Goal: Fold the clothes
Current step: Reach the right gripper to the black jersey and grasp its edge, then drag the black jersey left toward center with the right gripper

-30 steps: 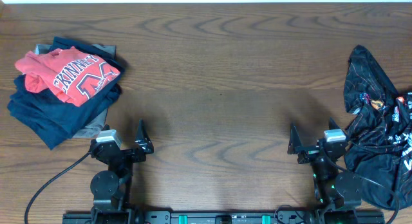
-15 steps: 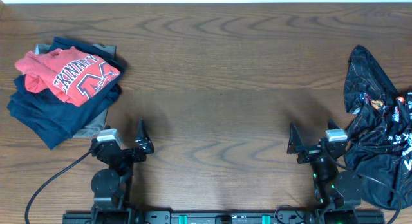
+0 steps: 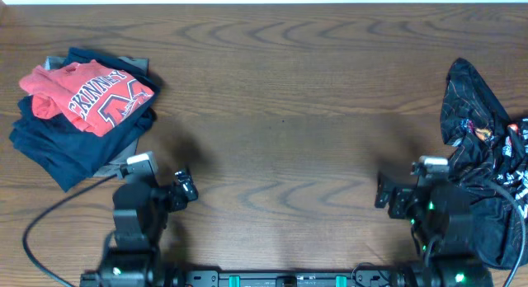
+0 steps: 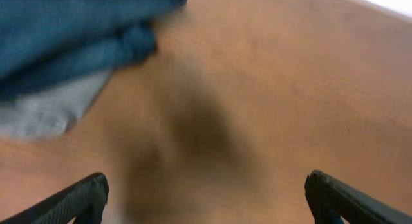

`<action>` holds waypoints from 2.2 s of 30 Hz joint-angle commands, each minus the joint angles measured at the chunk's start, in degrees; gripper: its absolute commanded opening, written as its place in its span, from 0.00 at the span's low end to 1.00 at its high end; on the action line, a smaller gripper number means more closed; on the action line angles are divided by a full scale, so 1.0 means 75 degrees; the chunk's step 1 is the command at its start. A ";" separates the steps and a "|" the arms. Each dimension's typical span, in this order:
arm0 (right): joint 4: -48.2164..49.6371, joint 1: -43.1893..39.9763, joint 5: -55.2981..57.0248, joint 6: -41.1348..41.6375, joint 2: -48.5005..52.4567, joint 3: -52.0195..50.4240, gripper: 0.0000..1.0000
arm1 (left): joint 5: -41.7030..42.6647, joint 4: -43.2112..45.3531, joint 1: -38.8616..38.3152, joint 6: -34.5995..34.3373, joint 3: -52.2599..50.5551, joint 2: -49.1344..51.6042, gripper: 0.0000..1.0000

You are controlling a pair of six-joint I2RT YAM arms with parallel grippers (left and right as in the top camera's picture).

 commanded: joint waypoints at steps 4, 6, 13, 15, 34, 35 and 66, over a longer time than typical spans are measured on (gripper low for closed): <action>-0.0819 -0.0122 0.0717 0.0452 0.2410 0.1475 0.99 | 0.0105 -0.2008 0.0026 -0.0149 0.2200 0.1918 0.98; -0.0720 -0.0122 0.0766 0.0443 0.3028 0.1670 0.99 | 0.0111 -0.2550 0.0026 -0.0152 0.2734 0.2448 0.98; -0.0956 -0.1209 0.2209 0.2407 0.4741 0.1682 0.97 | 0.0111 -0.3095 0.0026 -0.0154 0.3226 0.3296 0.98; -0.0906 -0.1795 0.2224 0.2419 0.5214 0.1682 0.95 | 0.0111 -0.3115 0.0026 -0.0154 0.3226 0.3337 0.98; -0.0207 -0.4208 0.2841 0.2871 0.7720 0.1463 0.24 | 0.0108 -0.3005 0.0026 -0.0154 0.3220 0.3340 0.98; -0.0227 -0.4205 0.2690 0.2859 0.7717 0.1463 0.06 | 0.0108 -0.2984 0.0026 -0.0154 0.3220 0.3340 0.98; 0.6633 0.3468 -0.2436 0.1711 0.7691 0.1539 0.41 | 0.0796 -0.0883 0.0026 -0.0213 0.3197 0.3547 0.98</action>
